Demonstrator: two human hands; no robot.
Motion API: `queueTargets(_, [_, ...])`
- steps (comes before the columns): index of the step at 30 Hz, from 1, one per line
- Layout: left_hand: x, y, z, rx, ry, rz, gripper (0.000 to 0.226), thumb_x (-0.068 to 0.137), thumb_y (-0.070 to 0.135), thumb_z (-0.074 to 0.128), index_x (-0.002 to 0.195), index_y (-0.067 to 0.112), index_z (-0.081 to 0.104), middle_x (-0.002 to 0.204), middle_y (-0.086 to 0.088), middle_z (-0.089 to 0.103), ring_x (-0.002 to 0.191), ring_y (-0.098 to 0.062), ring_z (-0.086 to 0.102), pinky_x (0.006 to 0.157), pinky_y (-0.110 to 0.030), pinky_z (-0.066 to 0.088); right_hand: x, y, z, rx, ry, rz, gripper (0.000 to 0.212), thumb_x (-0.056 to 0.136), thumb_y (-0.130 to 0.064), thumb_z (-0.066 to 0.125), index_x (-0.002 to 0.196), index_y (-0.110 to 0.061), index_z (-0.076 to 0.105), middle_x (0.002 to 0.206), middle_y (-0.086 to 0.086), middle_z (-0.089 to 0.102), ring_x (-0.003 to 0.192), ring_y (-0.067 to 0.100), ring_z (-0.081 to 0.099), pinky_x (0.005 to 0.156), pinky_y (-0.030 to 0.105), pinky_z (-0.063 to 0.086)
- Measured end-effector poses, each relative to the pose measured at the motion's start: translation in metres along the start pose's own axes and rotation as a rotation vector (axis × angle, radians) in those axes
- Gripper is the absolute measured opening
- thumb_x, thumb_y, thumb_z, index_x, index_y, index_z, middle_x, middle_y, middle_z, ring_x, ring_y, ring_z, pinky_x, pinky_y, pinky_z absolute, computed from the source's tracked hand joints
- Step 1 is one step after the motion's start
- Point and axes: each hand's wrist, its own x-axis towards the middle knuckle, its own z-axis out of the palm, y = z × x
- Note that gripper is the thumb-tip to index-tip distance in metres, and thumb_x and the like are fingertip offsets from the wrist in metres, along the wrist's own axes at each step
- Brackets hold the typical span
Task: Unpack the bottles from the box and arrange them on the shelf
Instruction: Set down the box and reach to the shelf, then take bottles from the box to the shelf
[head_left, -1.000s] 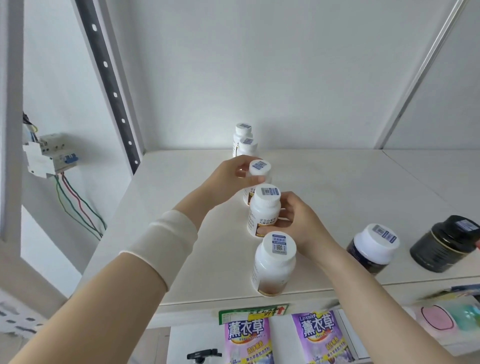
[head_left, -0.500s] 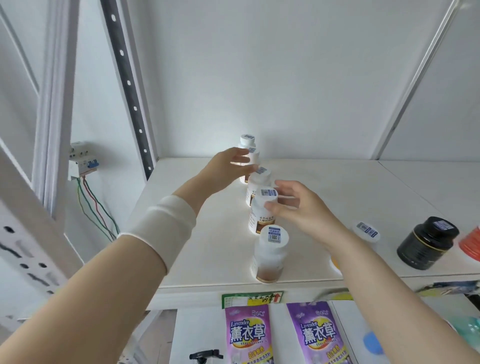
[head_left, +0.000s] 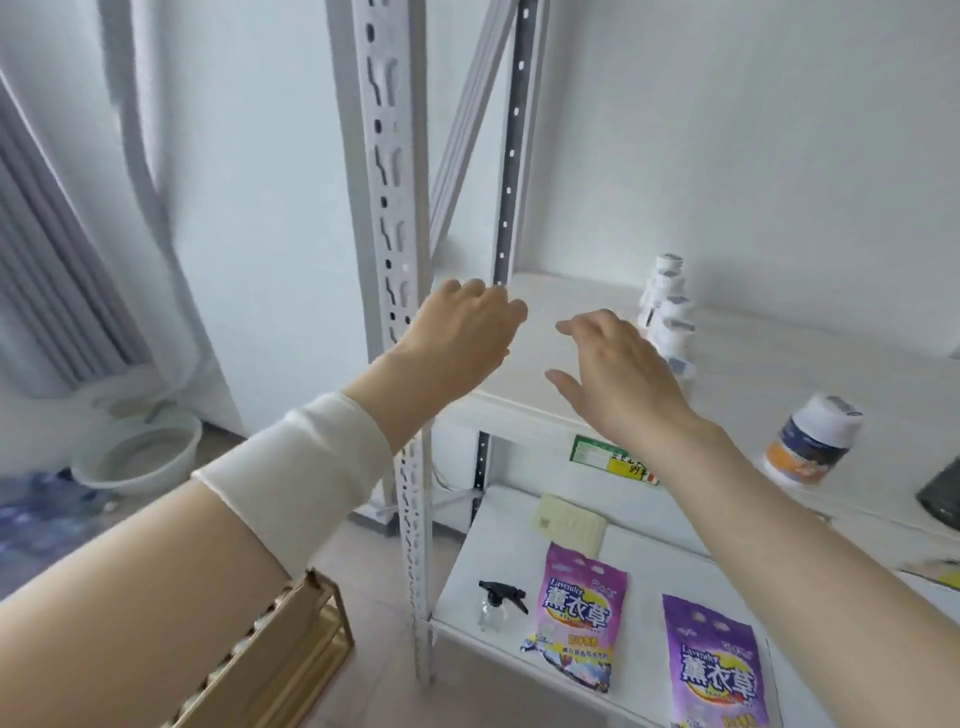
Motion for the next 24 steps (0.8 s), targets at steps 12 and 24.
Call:
queueTargets(12, [-0.248, -0.137, 0.145, 0.042, -0.587, -0.41, 0.033, 0.094, 0.016, 0.045, 0.127, 0.014, 0.048, 0.124, -0.004, 0.056, 0.115, -0.024, 0.054, 0.092, -0.032, 0.041, -0.009, -0.196, 0.18, -0.143, -0.381, -0.405, 0.037, 0.095, -0.025, 0.045, 0.128, -0.008, 0.043, 0.13, 0.012, 0.046, 0.119, 0.031, 0.042, 0.099, 0.039, 0.036])
queueTargets(24, [-0.452, -0.203, 0.323, -0.292, -1.073, -0.847, 0.037, 0.093, 0.014, 0.047, 0.13, 0.012, 0.045, 0.129, -0.008, 0.052, 0.117, -0.027, 0.053, 0.09, -0.036, 0.045, -0.009, -0.365, 0.403, -0.327, -0.886, -0.64, 0.041, 0.093, -0.022, 0.046, 0.131, -0.009, 0.04, 0.134, 0.013, 0.045, 0.126, 0.03, 0.04, 0.102, 0.041, 0.034])
